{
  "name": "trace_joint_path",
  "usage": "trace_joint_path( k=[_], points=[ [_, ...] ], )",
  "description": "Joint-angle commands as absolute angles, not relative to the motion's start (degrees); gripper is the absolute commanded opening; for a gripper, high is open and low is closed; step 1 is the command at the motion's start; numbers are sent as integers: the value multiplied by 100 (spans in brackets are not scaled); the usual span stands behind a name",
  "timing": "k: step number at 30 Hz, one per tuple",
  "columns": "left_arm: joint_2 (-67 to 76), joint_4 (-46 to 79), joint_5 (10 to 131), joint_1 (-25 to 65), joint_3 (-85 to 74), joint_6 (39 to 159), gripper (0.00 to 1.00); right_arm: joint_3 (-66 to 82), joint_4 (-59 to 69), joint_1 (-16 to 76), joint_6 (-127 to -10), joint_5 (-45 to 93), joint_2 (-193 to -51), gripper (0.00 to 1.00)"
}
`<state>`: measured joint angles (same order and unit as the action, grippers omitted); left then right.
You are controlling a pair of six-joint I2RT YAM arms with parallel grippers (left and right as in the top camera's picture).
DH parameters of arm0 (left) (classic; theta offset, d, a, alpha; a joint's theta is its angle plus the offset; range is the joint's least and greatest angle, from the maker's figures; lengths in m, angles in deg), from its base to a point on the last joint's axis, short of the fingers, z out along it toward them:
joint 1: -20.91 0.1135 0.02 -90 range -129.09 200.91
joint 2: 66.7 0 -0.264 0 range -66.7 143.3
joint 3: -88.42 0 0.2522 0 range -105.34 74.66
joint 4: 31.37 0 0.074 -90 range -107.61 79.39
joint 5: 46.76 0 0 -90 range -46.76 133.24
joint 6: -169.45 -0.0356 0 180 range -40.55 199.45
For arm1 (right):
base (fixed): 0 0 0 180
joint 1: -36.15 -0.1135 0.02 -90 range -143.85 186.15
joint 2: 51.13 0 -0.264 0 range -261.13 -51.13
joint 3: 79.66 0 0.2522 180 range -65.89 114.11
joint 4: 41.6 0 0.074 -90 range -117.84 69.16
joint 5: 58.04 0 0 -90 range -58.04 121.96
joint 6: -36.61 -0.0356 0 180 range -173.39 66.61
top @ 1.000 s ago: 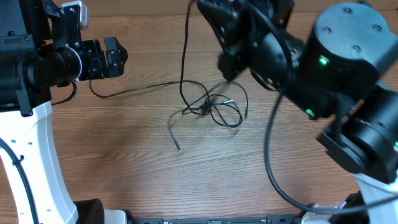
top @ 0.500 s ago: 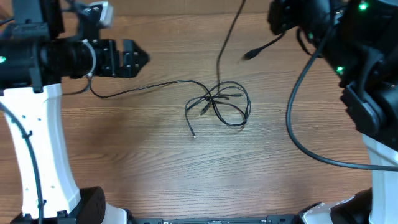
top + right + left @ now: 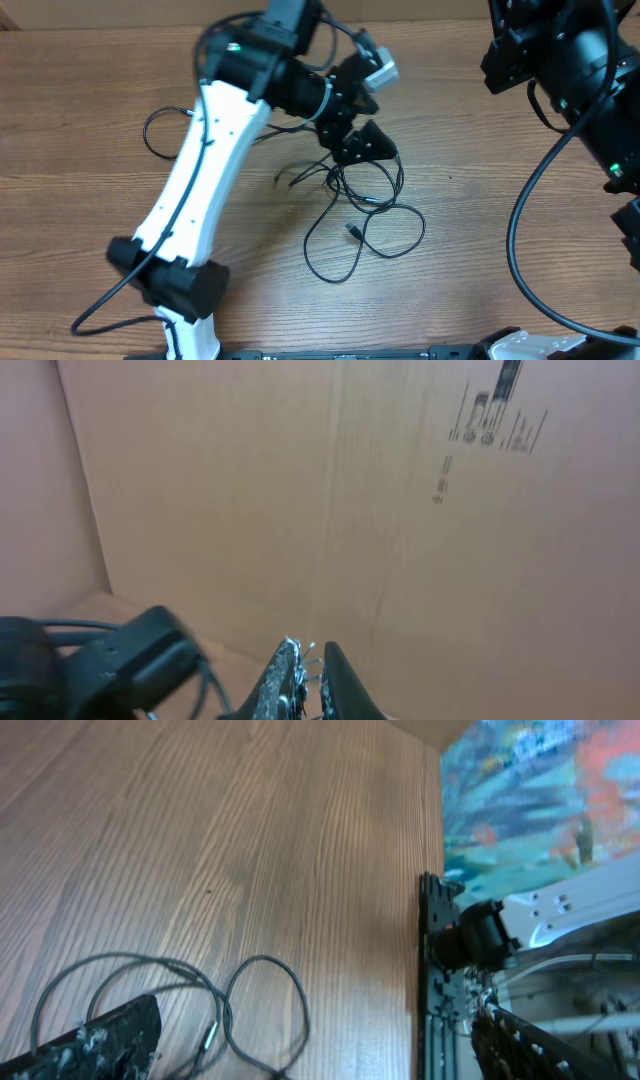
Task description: Untangle cables
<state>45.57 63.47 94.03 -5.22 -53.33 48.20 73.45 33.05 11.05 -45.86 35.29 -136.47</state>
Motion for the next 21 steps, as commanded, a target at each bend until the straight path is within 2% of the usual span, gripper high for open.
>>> trace_joint_path(
  k=[1, 3, 4, 5, 6, 10, 16, 21],
  points=[
    [4657, 6240, 9337, -597, -5392, 4484, 99, 7369, 3692, 1153, -4564, 3532, -13634, 6],
    [4605, 6142, 9230, -505, -5422, 4772, 100, 7317, 4146, 1155, -4566, 3636, -13730, 8],
    [4559, 6100, 9184, -411, -5481, 4945, 100, 7273, 4347, 1155, -4573, 3685, -13805, 23],
    [4498, 6096, 9123, -302, -5571, 5085, 100, 7221, 4502, 1153, -4640, 3687, -13872, 49],
    [4432, 6102, 8992, -151, -5713, 5303, 100, 7153, 4636, 1155, -4850, 3685, -13960, 57],
    [4080, 6203, 8185, 553, -6423, 6505, 100, 6996, 4944, 1153, -5464, 3302, -14277, 57],
    [3532, 6319, 7510, 1648, -6987, 8162, 100, 6550, 5337, 1018, -5438, 1709, -14758, 57],
    [3129, 6332, 7014, 2330, -6994, 9200, 100, 5608, 5700, 502, -4990, 705, -15037, 57]
  ],
)
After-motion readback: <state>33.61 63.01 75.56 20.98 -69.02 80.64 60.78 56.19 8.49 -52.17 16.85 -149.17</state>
